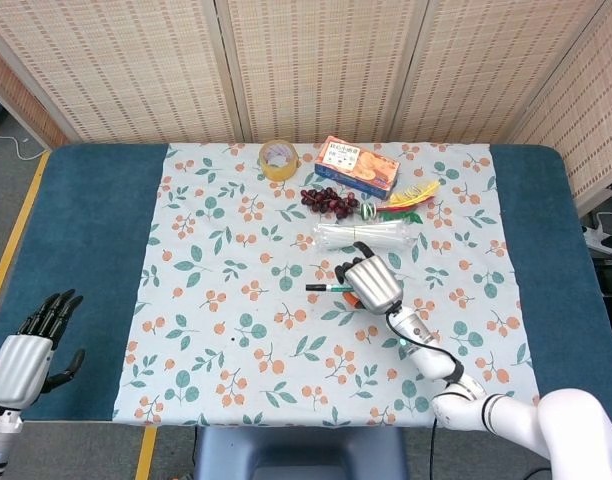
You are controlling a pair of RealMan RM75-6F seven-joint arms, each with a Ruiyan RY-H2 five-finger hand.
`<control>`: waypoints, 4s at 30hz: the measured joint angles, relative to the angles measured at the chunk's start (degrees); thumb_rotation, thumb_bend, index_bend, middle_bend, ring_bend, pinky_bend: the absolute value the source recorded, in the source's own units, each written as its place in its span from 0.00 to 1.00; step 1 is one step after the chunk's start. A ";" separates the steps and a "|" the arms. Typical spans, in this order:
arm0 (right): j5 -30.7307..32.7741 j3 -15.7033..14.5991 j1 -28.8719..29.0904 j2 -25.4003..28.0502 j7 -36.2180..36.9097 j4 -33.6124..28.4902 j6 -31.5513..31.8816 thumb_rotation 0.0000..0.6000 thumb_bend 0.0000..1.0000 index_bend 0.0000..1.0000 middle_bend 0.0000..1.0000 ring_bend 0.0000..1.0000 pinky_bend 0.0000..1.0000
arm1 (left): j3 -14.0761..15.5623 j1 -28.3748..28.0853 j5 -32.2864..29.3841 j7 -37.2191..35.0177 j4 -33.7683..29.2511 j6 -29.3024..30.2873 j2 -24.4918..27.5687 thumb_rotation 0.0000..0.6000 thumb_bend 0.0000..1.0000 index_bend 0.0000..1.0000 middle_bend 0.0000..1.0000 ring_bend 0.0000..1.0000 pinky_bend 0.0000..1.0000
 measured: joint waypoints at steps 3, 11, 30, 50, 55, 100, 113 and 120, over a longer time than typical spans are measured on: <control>-2.56 -0.50 -0.82 0.57 2.69 0.48 4.13 1.00 0.37 0.93 0.85 0.57 0.18 | -0.21 -0.39 0.55 1.34 0.13 0.22 -0.50 1.00 0.44 0.00 0.00 0.02 0.25; -5.64 -0.60 -2.70 -1.39 11.92 5.92 10.93 1.00 0.37 0.93 0.85 0.57 0.18 | -2.21 -4.60 1.05 6.77 -2.63 -4.26 0.37 1.00 0.45 0.08 0.13 0.42 0.55; 1.71 11.88 3.23 -21.15 38.06 28.64 14.06 1.00 0.36 0.93 0.85 0.57 0.18 | -16.83 -19.56 -22.39 9.80 -15.88 -20.89 -1.91 1.00 0.43 0.24 0.31 0.56 0.74; 1.31 12.68 18.42 -24.93 47.98 36.46 4.89 1.00 0.36 0.93 0.85 0.57 0.18 | -20.67 -25.70 -32.01 9.27 -17.20 -23.46 -1.82 1.00 0.39 0.21 0.28 0.58 0.79; 2.61 14.00 20.52 -26.18 49.27 36.38 3.96 1.00 0.36 0.93 0.85 0.57 0.18 | -19.97 -27.66 -33.66 16.03 -17.65 -21.57 -3.60 1.00 0.38 0.21 0.27 0.60 0.80; 6.17 15.78 24.41 -27.48 47.27 32.95 0.31 1.00 0.36 0.93 0.85 0.57 0.18 | -16.32 -33.99 -32.23 26.27 -10.97 -15.74 -12.59 1.00 0.37 0.39 0.44 0.62 0.83; 6.01 15.73 24.32 -27.03 46.27 30.86 0.51 1.00 0.36 0.93 0.85 0.57 0.18 | -16.19 -34.06 -32.04 26.88 -10.72 -15.53 -12.97 1.00 0.38 0.46 0.53 0.63 0.83; 5.93 15.59 24.66 -27.42 45.66 30.90 -0.21 1.00 0.36 0.93 0.85 0.57 0.18 | -16.16 -34.03 -31.72 27.19 -10.94 -15.35 -12.88 1.00 0.37 0.47 0.53 0.63 0.83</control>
